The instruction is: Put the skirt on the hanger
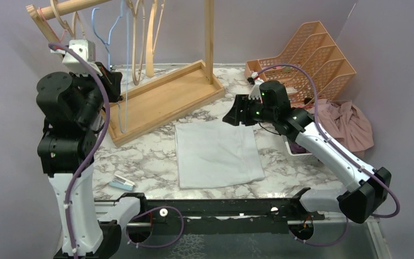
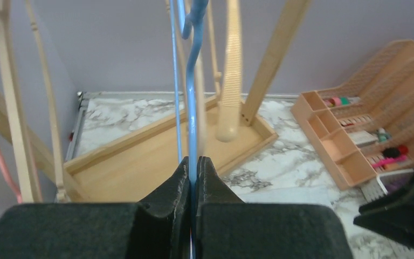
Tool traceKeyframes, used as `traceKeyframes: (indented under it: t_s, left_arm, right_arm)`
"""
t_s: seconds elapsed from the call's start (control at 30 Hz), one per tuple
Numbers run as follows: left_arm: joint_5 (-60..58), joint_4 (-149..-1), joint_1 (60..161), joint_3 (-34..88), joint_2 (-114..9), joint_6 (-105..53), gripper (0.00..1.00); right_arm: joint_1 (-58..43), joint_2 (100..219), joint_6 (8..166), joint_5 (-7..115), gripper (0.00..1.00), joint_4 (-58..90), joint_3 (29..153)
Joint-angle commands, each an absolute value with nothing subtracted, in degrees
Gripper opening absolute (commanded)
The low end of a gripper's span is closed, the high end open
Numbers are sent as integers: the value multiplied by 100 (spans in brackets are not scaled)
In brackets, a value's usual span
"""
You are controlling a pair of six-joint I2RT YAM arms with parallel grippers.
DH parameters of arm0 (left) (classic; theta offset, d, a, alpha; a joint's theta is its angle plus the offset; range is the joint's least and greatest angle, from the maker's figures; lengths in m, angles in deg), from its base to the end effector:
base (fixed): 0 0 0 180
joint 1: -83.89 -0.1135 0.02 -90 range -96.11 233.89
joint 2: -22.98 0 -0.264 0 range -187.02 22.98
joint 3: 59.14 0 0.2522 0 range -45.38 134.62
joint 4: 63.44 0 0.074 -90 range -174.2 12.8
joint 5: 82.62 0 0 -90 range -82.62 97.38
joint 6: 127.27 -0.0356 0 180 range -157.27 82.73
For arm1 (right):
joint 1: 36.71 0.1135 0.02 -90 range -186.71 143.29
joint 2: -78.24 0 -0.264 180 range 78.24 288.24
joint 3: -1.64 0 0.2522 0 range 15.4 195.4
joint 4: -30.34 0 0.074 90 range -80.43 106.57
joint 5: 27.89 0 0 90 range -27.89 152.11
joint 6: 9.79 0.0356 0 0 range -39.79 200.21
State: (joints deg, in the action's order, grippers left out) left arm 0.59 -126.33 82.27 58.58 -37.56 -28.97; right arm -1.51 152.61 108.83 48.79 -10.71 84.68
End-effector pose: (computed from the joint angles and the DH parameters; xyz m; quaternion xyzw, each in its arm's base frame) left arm 0.1357 -0.0004 0.5444 -0.0244 0.7408 -0.0829 0.6661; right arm 0.2322 0.1738 0.3476 -0.1057 0.8657 0.3393 0.3526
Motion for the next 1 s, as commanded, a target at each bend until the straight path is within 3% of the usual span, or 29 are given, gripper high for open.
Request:
traceKeyframes:
  t_s: [0.0, 0.4, 0.53, 0.63, 0.8, 0.97]
  left_arm:
    - [-741, -12292, 8675, 5873, -3110, -3420, 0]
    - [-2469, -11780, 9142, 6076, -3523, -2933, 0]
    - [-3442, -11040, 9241, 5481, -3810, -2133, 0]
    - [-4405, -9602, 9399, 4543, -4133, -871, 0]
    - [-3644, -9488, 9903, 4391, -4662, -911, 0]
    - [-2838, -9372, 10608, 4354, -5118, -905, 0]
  right_arm:
    - [-147, 14840, 10636, 4925, 65, -1310, 8766]
    - [-149, 14259, 10806, 5512, 65, -1050, 8615]
    - [-147, 14095, 10781, 5690, 65, -850, 8603]
    - [-147, 13872, 10748, 5528, 65, -482, 8488]
    - [-147, 13415, 10903, 5497, 66, 1, 8181]
    - [-147, 13593, 11150, 5540, 67, -124, 8680]
